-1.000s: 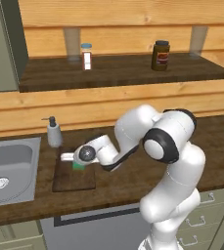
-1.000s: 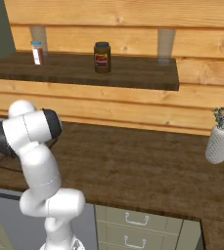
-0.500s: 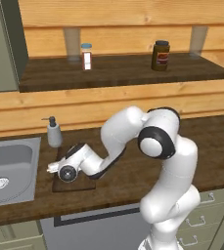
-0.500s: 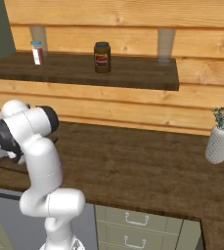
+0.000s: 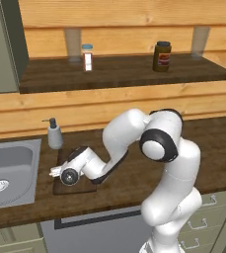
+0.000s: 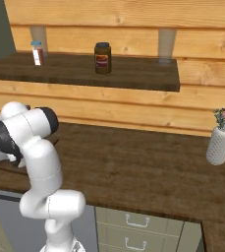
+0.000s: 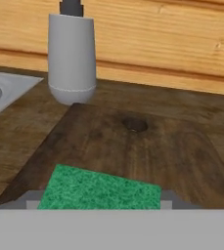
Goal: Pick up the sponge from the counter and clean the cutting board by briefly scrubbing or pressing down on the cutting board. Once finished, release the sponge.
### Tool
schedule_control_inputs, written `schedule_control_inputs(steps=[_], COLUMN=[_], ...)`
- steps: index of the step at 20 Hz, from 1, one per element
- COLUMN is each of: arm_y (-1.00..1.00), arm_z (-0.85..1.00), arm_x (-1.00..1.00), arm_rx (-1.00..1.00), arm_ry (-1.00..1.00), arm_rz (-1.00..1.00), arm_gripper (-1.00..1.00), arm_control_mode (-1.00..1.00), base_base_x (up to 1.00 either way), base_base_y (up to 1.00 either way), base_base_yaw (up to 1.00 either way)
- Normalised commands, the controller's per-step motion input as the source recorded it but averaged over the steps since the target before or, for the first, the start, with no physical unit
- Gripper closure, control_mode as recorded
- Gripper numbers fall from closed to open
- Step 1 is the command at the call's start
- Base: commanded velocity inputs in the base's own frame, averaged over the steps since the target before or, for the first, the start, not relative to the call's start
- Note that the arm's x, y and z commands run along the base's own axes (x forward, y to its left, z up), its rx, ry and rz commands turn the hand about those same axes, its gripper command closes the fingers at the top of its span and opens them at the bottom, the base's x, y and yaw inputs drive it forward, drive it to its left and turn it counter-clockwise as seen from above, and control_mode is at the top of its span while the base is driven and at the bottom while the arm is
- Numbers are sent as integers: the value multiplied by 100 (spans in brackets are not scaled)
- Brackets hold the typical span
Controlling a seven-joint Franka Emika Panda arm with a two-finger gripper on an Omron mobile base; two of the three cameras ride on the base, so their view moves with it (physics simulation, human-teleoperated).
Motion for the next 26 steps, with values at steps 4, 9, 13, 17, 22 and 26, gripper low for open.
schedule_control_inputs(steps=[4,9,13,17,22,26], arm_y=[-76,-96,-97,-100,-41,0], arm_z=[-100,-99,-94,-71,43,87], arm_x=[-62,-90,-82,-72,-13,27], arm_rx=[4,4,1,1,14,24], arm_ry=[-1,0,0,0,-1,-10], arm_rz=[0,0,0,0,0,0], arm_gripper=[100,100,100,100,100,100], arm_control_mode=[-100,-100,-100,-100,-100,-100], base_base_x=[0,0,0,0,0,0], base_base_y=[0,0,0,0,0,0], base_base_yaw=[0,0,0,0,0,0])
